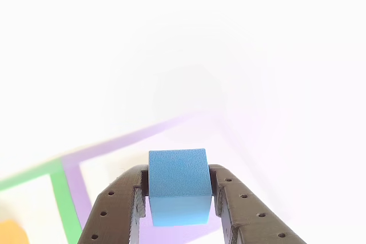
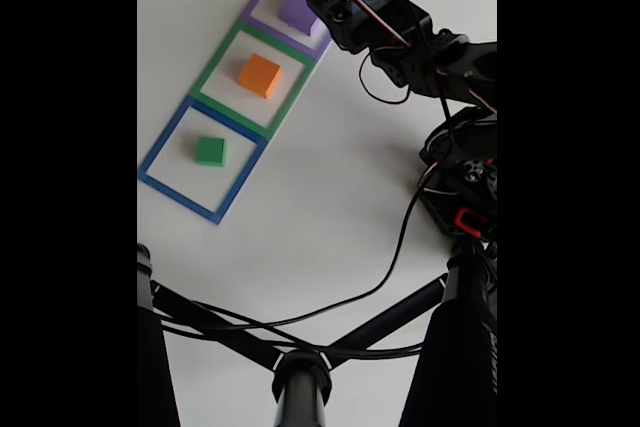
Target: Tower of hanoi
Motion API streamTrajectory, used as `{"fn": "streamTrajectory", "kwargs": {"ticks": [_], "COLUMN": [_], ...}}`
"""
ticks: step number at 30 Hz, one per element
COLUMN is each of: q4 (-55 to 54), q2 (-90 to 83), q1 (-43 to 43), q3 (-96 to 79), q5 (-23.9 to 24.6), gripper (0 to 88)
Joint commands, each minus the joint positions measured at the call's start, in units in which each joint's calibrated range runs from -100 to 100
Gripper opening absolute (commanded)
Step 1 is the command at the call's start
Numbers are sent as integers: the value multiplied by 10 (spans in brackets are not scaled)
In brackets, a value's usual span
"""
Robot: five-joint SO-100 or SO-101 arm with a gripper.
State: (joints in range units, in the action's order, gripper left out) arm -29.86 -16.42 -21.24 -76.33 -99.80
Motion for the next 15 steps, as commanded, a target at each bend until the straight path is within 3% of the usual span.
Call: {"fn": "streamTrajectory", "kwargs": {"ticks": [1,15], "q4": [-93,-199], "q2": [82,218], "q1": [7,0], "q3": [49,83], "q5": [-2,-2], "gripper": [1,1]}}
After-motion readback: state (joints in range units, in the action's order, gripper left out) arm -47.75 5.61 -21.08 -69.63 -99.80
